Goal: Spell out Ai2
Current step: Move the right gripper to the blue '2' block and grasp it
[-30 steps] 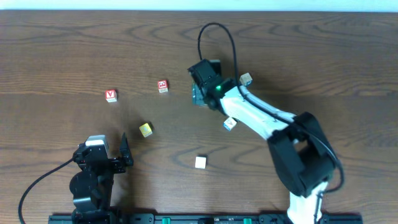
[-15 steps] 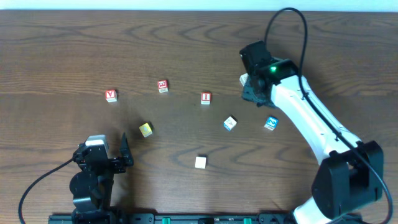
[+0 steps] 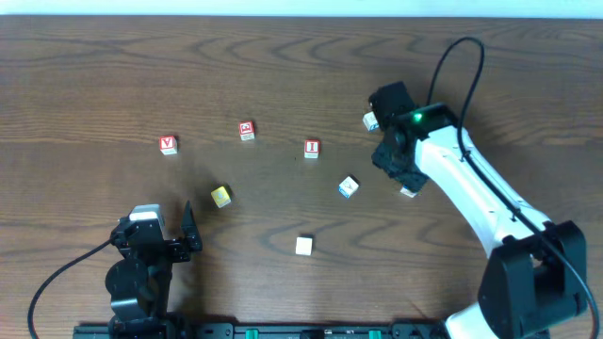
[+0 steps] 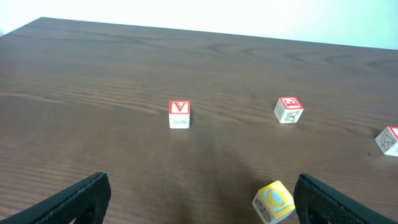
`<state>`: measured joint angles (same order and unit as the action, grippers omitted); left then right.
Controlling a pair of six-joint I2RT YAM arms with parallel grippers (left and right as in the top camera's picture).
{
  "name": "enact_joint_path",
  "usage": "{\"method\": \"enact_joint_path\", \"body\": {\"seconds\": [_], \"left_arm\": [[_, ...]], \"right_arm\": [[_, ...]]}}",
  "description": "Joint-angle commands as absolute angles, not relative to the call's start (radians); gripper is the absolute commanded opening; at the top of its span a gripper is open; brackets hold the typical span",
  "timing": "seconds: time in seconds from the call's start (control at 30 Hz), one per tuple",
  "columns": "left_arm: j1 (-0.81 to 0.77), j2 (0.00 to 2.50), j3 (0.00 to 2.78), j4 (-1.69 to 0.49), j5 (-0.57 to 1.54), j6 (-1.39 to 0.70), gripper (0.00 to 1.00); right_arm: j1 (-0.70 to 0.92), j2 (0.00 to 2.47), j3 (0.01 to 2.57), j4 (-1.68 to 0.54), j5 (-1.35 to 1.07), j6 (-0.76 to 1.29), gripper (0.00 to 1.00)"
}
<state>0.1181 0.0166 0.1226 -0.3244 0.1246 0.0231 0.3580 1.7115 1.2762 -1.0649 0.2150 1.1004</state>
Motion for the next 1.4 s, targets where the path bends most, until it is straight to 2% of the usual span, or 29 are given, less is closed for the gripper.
{"method": "enact_joint_path", "body": {"seconds": [0.0,0.2,0.3,0.37,0.5,0.7,1.37], "left_arm": [[0.124,0.012,0.101,-0.332,0.127,0.023,0.95],[0.124,0.012,0.101,-0.332,0.127,0.023,0.95],[0.124,0.012,0.101,-0.332,0.127,0.023,0.95],[0.124,0.012,0.101,-0.332,0.127,0.023,0.95],[0.124,0.012,0.101,-0.332,0.127,0.023,0.95],[0.124,0.012,0.101,-0.332,0.127,0.023,0.95],[0.124,0.012,0.101,-0.332,0.127,0.023,0.95]], "right_arm": [[0.361,1.699,1.216,-1.047,0.2,1.198,0.52],[0.359,1.698,1.129,-0.946,0.147,1.341,0.51],[0.354,1.698,1.124,-0.937,0.18,1.351,0.56],[0.344,1.698,1.124,-0.934,0.194,1.312,0.59],[0.312,1.698,1.111,-0.933,0.218,1.299,0.59],[0.271,1.698,1.089,-0.883,0.242,1.16,0.58],[0.234,1.698,1.017,-0.738,0.22,0.968,0.56]]}}
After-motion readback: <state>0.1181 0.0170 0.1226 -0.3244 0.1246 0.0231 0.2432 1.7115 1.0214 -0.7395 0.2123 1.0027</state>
